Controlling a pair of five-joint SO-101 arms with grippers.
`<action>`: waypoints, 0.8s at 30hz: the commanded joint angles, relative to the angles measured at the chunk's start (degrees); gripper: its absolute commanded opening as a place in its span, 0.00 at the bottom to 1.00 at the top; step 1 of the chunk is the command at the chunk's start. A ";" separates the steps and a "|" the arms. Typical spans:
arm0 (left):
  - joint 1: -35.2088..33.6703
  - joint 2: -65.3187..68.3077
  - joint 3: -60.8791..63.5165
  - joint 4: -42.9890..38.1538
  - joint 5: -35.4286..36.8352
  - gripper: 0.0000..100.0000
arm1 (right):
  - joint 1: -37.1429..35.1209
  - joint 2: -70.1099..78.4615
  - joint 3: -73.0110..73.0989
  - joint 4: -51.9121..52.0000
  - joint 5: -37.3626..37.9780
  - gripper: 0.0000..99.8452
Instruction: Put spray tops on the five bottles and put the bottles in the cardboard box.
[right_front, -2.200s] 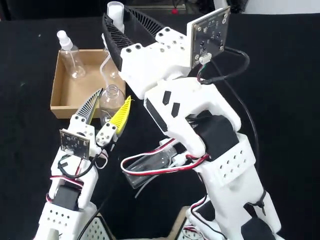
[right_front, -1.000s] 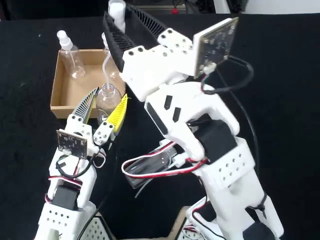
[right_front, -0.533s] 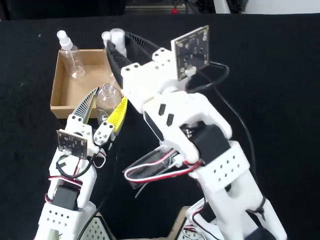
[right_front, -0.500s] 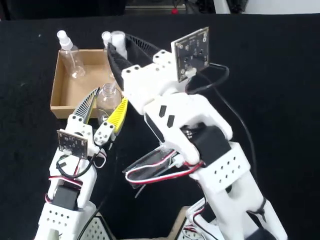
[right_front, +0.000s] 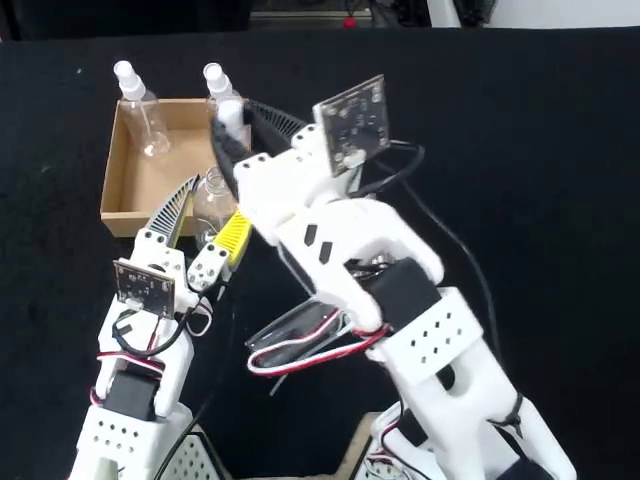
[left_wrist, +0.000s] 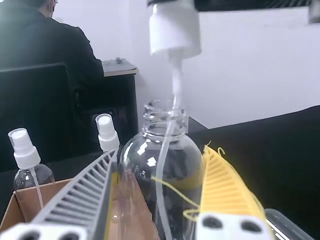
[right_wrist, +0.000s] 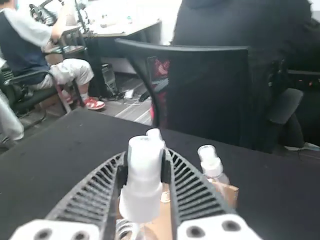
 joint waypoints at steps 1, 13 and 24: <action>-0.48 -0.70 -1.45 -1.49 0.35 0.12 | -1.76 -2.07 -0.04 -2.20 0.70 0.02; -0.48 -0.79 -1.45 -1.49 0.35 0.12 | -2.02 -1.80 3.82 -2.11 0.70 0.02; -0.48 -0.79 -1.45 -1.49 0.35 0.12 | -2.20 -2.77 3.74 0.70 0.70 0.13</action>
